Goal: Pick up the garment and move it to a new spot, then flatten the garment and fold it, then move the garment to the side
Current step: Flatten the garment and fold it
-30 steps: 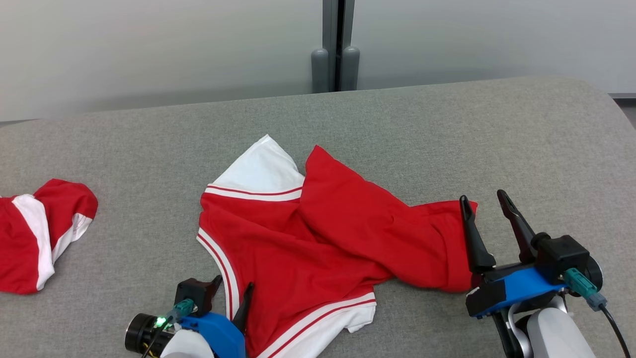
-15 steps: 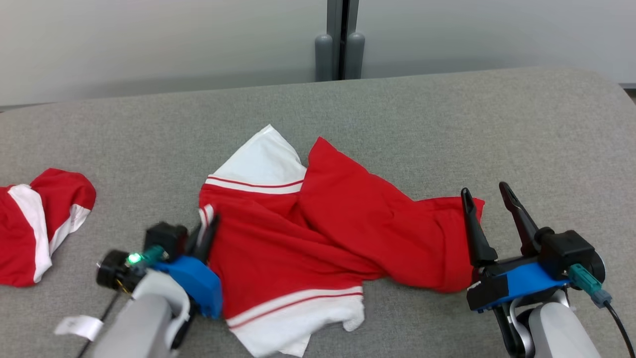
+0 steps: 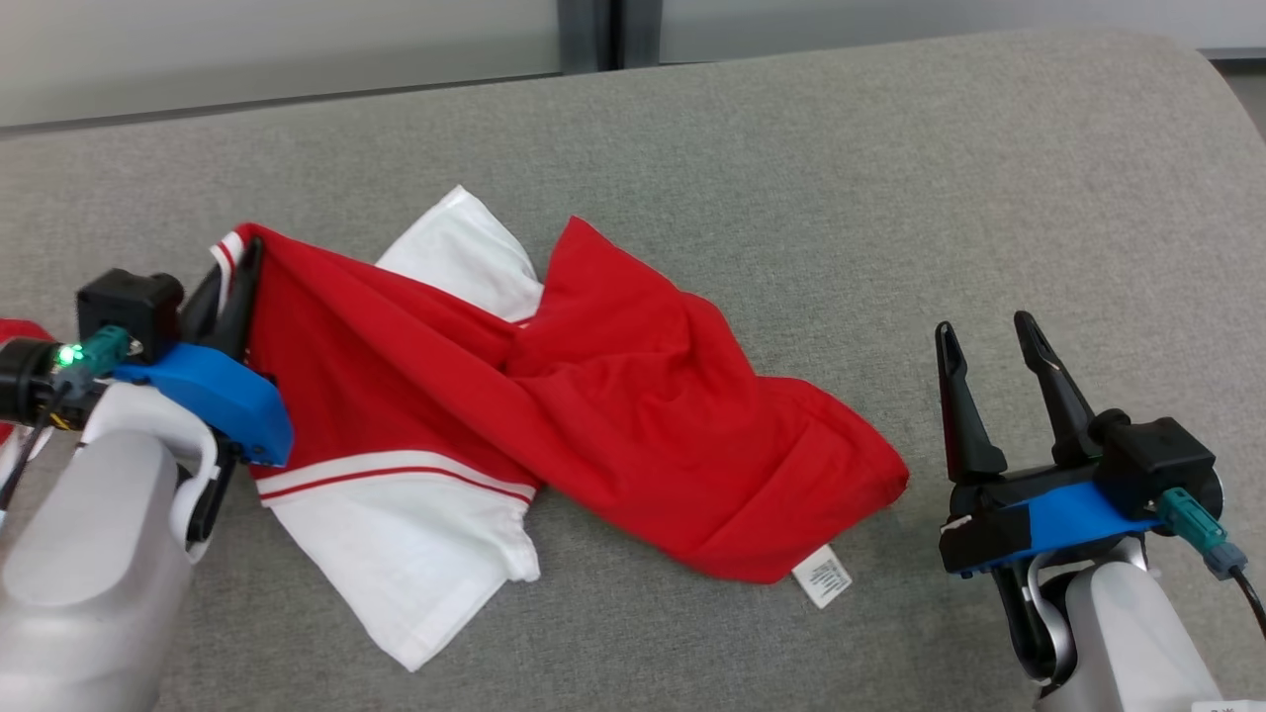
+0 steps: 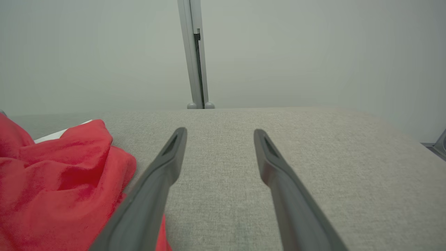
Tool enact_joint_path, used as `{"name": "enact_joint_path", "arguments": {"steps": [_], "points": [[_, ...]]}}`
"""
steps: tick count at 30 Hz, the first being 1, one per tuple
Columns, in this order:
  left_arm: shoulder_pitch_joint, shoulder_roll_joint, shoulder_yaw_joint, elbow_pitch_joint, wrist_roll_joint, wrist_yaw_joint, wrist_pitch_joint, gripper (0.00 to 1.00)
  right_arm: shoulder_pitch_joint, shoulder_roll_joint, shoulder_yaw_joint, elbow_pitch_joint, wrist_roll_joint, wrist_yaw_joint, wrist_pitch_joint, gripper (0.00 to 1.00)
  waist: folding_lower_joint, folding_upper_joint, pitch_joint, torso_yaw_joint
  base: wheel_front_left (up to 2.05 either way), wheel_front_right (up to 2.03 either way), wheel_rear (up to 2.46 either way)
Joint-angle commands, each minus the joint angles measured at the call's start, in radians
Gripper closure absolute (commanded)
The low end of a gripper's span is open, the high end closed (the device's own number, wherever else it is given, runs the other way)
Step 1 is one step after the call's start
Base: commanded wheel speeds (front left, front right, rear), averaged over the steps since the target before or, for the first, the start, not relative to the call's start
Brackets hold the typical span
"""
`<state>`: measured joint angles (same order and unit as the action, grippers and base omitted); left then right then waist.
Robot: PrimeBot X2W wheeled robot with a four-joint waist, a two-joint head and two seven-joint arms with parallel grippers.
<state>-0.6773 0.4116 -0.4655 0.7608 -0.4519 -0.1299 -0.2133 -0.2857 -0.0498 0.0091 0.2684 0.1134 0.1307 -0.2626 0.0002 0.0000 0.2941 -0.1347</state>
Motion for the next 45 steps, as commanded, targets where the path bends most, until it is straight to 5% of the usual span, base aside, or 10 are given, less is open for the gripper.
{"name": "enact_joint_path", "arguments": {"steps": [1,10,11,12,18,24,33,45], "points": [[-0.031,0.014,0.003,0.016,-0.008,-0.001,-0.010,1.00,-0.015,-0.001,-0.002,-0.007,0.009,0.000,-0.003,0.00,-0.0002,0.0000,0.010,-0.008,0.00,0.00,0.00],[-0.069,0.004,-0.014,0.105,-0.031,-0.001,-0.046,0.95,-0.023,-0.001,-0.006,0.000,0.015,0.000,-0.003,0.00,-0.0002,0.0000,0.031,-0.020,0.00,0.00,0.00],[-0.069,-0.001,-0.016,0.113,-0.033,-0.001,-0.048,0.26,-0.024,-0.001,-0.005,0.003,0.015,0.000,-0.003,0.00,-0.0002,0.0000,0.029,-0.018,0.00,0.00,0.00],[-0.067,-0.005,-0.015,0.121,-0.032,-0.001,-0.050,0.00,-0.025,-0.001,-0.006,0.006,0.013,0.000,-0.003,0.00,-0.0002,0.0000,0.026,-0.016,0.00,0.00,0.00],[-0.023,-0.024,0.039,0.074,-0.038,0.003,-0.052,0.00,-0.018,-0.001,-0.008,0.016,0.005,0.000,-0.003,0.00,-0.0002,0.0000,-0.003,0.000,0.00,0.00,0.00],[0.124,-0.045,0.170,-0.121,0.002,0.044,-0.053,0.00,0.007,-0.001,-0.017,0.025,-0.003,0.000,-0.003,0.00,-0.0002,0.0000,-0.052,0.032,0.00,0.00,0.00],[0.387,-0.146,0.352,-0.403,0.119,0.073,-0.052,0.00,0.034,-0.001,-0.016,0.044,-0.003,0.000,-0.003,0.00,-0.0002,0.0000,-0.124,0.099,0.00,0.00,0.00],[0.586,-0.264,0.476,-0.525,0.230,0.068,-0.052,0.00,0.058,-0.001,-0.013,0.057,0.003,0.000,-0.003,0.00,-0.0002,0.0000,-0.165,0.146,0.00,0.00,0.00]]}}
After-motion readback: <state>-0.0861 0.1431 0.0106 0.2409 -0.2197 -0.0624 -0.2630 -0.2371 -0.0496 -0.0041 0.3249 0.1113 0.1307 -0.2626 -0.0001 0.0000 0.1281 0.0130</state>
